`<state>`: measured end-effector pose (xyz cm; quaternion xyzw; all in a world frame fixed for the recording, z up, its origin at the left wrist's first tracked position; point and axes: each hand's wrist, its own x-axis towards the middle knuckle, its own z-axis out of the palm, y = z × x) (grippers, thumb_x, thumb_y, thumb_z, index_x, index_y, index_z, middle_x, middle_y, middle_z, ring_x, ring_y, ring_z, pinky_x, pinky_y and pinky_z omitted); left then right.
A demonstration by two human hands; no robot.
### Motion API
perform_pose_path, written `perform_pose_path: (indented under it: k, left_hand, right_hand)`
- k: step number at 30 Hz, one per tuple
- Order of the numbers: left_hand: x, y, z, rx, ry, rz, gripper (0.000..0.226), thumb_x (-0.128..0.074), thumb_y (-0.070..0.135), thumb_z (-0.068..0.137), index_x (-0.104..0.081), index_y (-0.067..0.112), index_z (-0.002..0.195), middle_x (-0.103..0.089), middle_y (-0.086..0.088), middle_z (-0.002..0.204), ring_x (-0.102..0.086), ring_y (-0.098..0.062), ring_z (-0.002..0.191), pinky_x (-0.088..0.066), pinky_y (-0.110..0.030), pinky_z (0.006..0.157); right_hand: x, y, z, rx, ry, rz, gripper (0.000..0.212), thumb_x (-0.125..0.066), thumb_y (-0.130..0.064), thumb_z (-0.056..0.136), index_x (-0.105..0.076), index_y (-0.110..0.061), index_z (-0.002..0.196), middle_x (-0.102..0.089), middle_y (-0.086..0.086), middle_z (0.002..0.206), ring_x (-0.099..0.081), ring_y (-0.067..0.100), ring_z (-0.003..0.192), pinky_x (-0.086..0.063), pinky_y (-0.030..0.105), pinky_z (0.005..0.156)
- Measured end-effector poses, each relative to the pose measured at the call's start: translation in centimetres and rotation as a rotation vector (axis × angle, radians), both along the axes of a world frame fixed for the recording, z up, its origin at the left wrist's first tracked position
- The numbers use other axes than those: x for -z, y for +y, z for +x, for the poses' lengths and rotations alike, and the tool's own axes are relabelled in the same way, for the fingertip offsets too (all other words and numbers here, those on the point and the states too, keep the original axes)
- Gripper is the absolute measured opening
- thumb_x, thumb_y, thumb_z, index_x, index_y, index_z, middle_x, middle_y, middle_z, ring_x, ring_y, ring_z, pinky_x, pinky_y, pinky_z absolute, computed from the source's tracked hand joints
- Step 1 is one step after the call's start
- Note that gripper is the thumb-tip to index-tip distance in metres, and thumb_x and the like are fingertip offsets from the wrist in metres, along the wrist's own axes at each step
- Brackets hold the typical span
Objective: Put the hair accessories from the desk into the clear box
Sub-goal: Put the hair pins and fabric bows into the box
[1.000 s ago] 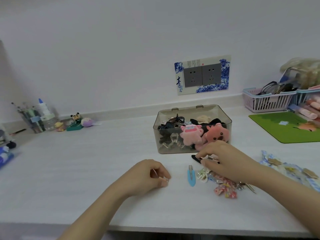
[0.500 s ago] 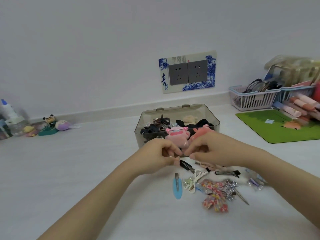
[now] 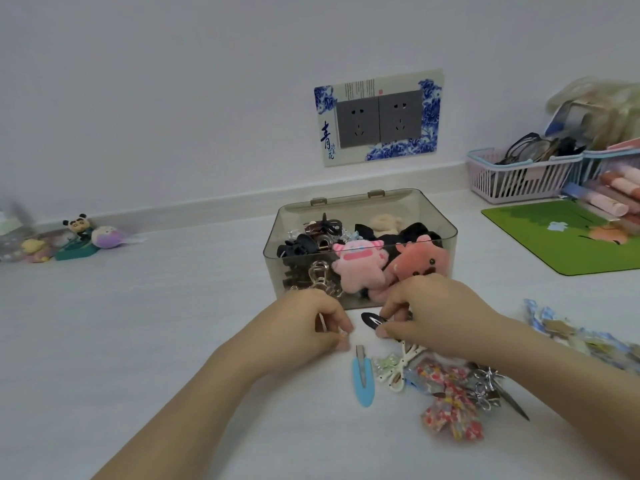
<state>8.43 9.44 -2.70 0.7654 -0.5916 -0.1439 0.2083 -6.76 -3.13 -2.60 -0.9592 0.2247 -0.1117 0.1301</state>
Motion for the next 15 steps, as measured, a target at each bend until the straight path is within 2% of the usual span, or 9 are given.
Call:
perform_pose_path:
  k: [4, 7, 9, 12, 14, 15]
  left_hand:
    - [-0.3, 0.3, -0.3, 0.032, 0.005, -0.032, 0.016, -0.073, 0.036, 0.077, -0.072, 0.033, 0.092, -0.061, 0.012, 0.089, -0.057, -0.006, 0.080, -0.050, -0.030, 0.080]
    - [-0.3, 0.2, -0.8, 0.060, 0.041, -0.051, 0.023, -0.078, 0.039, 0.070, -0.074, 0.032, 0.092, -0.055, 0.012, 0.087, -0.049, -0.001, 0.078, -0.043, -0.017, 0.072]
    - [-0.1, 0.1, -1.1, 0.053, 0.049, -0.033, 0.018, -0.080, 0.033, 0.068, -0.075, 0.029, 0.086, -0.050, 0.012, 0.084, -0.047, 0.000, 0.075, -0.042, -0.018, 0.072]
    - [-0.1, 0.0, -1.2, 0.047, 0.101, -0.008, 0.011, -0.081, 0.026, 0.068, -0.075, 0.027, 0.077, -0.052, 0.012, 0.082, -0.052, -0.004, 0.077, -0.047, -0.024, 0.076]
    - [-0.5, 0.1, -1.2, 0.055, 0.142, -0.007, 0.009, -0.081, 0.025, 0.068, -0.074, 0.025, 0.073, -0.056, 0.008, 0.079, -0.051, -0.007, 0.070, -0.046, -0.029, 0.071]
    - [-0.8, 0.2, -1.2, 0.053, 0.167, -0.015, 0.008, -0.081, 0.025, 0.068, -0.074, 0.024, 0.072, -0.059, 0.004, 0.075, -0.048, -0.008, 0.064, -0.044, -0.030, 0.065]
  right_hand:
    - [0.2, -0.1, 0.2, 0.009, -0.027, 0.075, 0.007, -0.068, -0.037, 0.076, -0.065, -0.032, 0.072, -0.056, -0.017, 0.063, -0.063, 0.009, 0.079, -0.048, 0.024, 0.068]
    - [0.6, -0.3, 0.1, 0.011, -0.086, 0.114, 0.019, -0.068, -0.035, 0.077, -0.054, -0.033, 0.063, -0.058, -0.017, 0.064, -0.058, 0.001, 0.067, -0.042, 0.018, 0.058]
    - [0.6, -0.5, 0.0, 0.015, -0.158, 0.140, 0.020, -0.067, -0.033, 0.078, -0.052, -0.034, 0.066, -0.060, -0.014, 0.066, -0.054, -0.002, 0.061, -0.037, 0.013, 0.053]
    - [0.5, -0.7, -0.2, -0.009, -0.269, 0.259, 0.013, -0.064, -0.021, 0.082, -0.055, -0.028, 0.077, -0.058, -0.010, 0.068, -0.053, 0.002, 0.060, -0.042, 0.014, 0.057]
    - [0.4, -0.8, -0.5, -0.034, -0.319, 0.398, 0.012, -0.058, -0.010, 0.085, -0.057, -0.021, 0.087, -0.063, -0.004, 0.075, -0.058, 0.009, 0.064, -0.046, 0.016, 0.062]
    - [0.4, -0.7, -0.6, -0.042, -0.339, 0.474, 0.015, -0.053, -0.005, 0.086, -0.056, -0.020, 0.090, -0.065, -0.002, 0.078, -0.061, 0.012, 0.067, -0.048, 0.022, 0.064]
